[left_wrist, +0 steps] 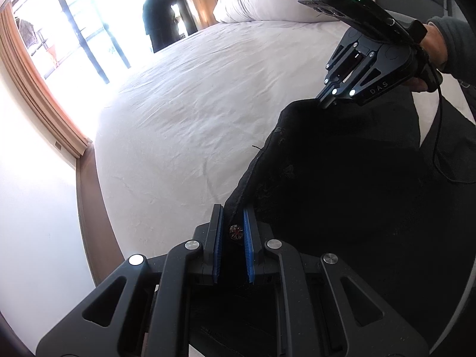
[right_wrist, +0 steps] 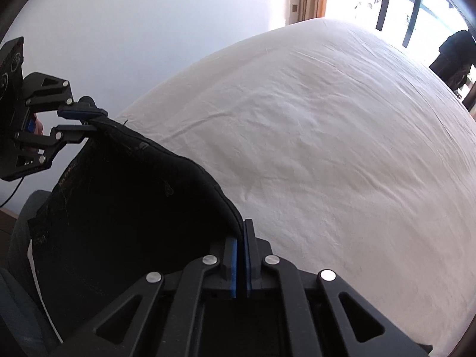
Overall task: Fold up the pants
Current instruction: 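Lift the waistband with both tools and fold it over toward the hems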
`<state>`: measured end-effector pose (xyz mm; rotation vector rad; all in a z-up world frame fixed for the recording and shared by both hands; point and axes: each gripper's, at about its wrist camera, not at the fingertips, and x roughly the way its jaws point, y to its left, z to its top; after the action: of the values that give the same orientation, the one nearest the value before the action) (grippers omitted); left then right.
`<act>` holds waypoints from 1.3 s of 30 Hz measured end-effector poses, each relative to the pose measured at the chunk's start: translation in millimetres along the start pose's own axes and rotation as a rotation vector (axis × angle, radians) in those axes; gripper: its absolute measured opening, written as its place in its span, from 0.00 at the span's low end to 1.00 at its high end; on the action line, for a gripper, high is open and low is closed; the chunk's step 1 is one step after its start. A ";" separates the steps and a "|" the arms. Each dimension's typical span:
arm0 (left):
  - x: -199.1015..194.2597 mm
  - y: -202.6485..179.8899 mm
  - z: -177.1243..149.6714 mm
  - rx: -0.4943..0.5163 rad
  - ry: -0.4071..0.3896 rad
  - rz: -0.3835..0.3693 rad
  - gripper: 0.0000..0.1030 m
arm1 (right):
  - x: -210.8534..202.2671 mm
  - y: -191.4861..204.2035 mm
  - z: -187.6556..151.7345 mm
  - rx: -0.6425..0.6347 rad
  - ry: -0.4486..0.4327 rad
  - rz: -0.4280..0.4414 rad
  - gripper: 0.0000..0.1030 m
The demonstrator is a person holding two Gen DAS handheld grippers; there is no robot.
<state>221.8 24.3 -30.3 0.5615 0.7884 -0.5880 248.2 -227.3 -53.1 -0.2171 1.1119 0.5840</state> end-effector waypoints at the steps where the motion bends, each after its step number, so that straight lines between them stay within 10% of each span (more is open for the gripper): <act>1: -3.1 -2.4 -0.1 -0.001 -0.003 -0.001 0.11 | -2.4 2.7 -1.0 0.015 -0.015 0.005 0.04; 16: -73.1 -72.1 -37.2 0.004 -0.044 -0.034 0.11 | -58.7 93.8 -60.0 0.093 -0.176 -0.006 0.04; 39: -100.3 -162.0 -150.8 0.241 0.089 -0.157 0.11 | -58.1 228.2 -223.3 0.041 -0.094 -0.111 0.05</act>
<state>-16.0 36.7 -78.7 0.7550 0.8565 -0.8141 -68.0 -156.6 -72.3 -0.2117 1.0130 0.4677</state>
